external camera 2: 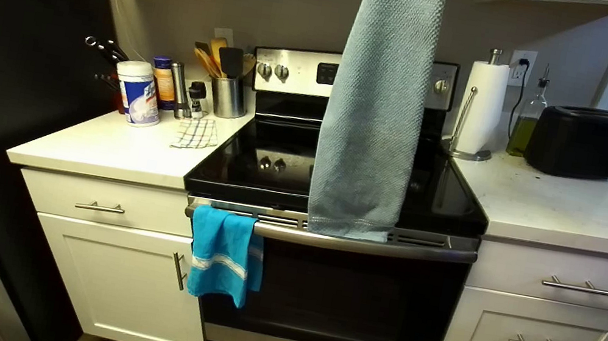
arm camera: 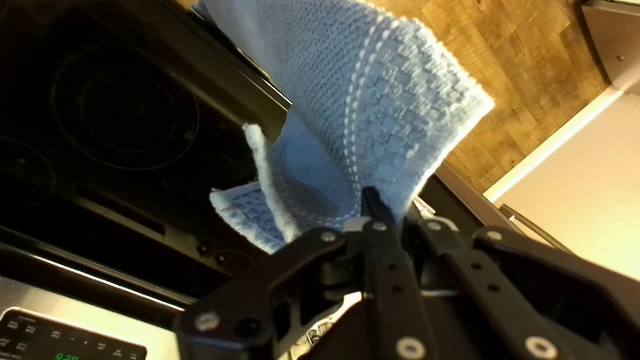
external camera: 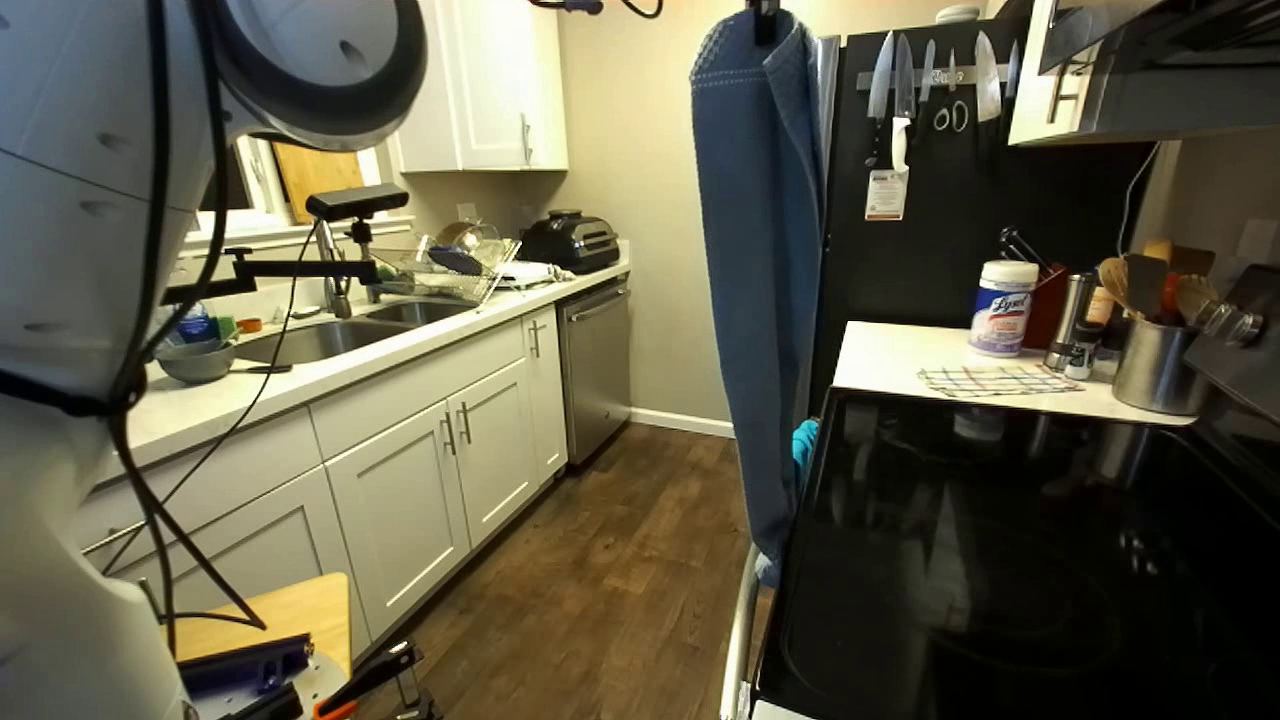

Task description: Move the light blue towel from the stove top to the oven handle

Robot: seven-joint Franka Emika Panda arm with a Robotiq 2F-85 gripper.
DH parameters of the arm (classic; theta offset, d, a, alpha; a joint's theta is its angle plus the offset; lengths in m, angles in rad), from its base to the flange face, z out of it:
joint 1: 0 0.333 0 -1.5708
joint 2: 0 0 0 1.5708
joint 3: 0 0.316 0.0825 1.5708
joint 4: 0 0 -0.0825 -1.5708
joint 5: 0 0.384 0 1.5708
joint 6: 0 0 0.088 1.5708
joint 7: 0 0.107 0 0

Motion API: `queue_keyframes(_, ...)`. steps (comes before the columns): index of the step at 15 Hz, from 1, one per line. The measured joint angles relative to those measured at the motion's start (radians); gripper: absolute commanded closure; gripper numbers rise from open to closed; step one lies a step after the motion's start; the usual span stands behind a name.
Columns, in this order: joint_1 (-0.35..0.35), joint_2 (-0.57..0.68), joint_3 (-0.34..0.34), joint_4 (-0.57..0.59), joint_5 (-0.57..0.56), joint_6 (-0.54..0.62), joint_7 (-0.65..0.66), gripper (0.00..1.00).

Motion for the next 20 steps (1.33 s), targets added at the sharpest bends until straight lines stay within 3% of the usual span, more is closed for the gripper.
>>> queue_keyframes(5, -0.011, 0.01, -0.001, -0.003, -0.001, -0.004, -0.003, 0.98)
queue_keyframes(20, -0.042, 0.255, 0.037, 0.019, -0.075, -0.03, -0.142, 0.98)
